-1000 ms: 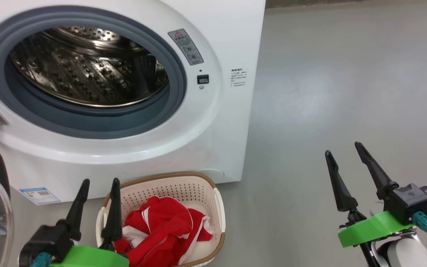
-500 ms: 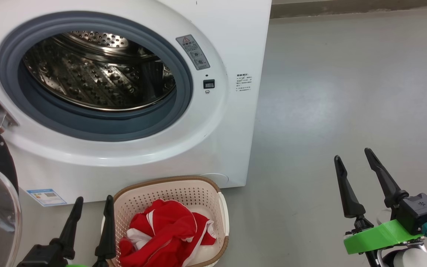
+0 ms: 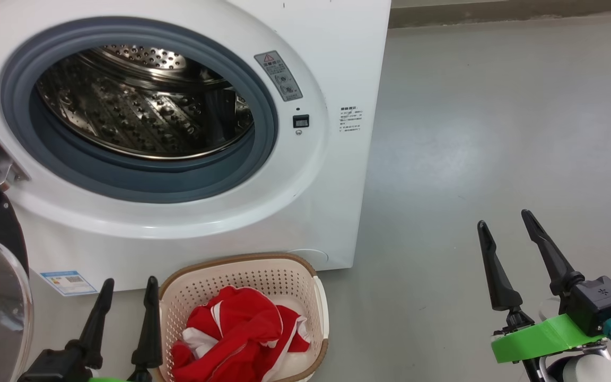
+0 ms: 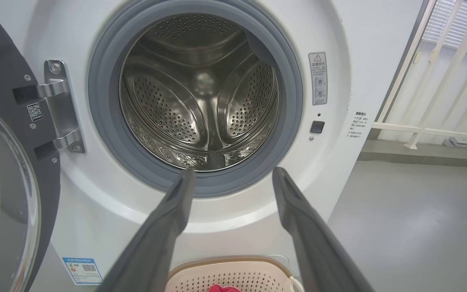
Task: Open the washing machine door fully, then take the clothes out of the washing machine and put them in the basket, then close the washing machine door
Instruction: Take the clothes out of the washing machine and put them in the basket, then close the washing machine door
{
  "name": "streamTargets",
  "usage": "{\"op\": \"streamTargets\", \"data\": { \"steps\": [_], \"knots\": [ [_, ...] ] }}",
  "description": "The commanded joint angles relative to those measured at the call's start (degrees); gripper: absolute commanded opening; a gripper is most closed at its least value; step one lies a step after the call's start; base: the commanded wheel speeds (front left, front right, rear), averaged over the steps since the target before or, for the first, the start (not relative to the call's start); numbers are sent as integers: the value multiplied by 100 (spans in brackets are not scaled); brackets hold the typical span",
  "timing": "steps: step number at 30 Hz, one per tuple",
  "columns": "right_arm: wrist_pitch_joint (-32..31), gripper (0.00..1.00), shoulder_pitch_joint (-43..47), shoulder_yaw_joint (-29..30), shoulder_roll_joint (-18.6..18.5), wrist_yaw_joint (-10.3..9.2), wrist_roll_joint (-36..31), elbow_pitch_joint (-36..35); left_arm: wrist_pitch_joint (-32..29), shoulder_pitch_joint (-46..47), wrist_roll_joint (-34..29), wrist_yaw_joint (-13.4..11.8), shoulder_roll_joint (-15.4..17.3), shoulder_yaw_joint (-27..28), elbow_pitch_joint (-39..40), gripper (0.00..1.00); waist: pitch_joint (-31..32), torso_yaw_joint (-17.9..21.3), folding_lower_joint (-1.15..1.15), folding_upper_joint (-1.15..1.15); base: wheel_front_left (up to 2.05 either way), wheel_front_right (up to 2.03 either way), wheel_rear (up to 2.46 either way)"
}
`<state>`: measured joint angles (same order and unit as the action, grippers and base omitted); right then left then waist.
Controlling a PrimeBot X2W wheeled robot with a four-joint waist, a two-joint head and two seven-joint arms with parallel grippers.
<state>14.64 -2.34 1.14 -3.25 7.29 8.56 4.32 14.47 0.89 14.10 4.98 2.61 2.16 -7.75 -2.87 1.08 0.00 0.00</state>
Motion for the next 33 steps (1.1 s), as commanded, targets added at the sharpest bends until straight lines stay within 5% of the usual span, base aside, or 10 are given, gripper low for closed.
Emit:
{"op": "streamTargets", "data": {
  "steps": [1, 17, 33],
  "knots": [
    [36, 100, -39, -106, -21, 20, -50, -162, 52, 12, -20, -63, 92, 218, 173, 100, 12, 4, 0, 0, 0, 0, 0],
    [36, 100, -9, -108, -6, 20, -58, -142, 41, -35, -25, -119, 159, 162, 161, 100, 67, -13, 0, 0, -17, 17, 0],
    [36, 100, -24, -86, 12, 20, -25, -138, 45, -41, 50, -64, 222, 51, 253, 100, 60, -12, 0, 0, -158, 158, 0]
  ]
}}
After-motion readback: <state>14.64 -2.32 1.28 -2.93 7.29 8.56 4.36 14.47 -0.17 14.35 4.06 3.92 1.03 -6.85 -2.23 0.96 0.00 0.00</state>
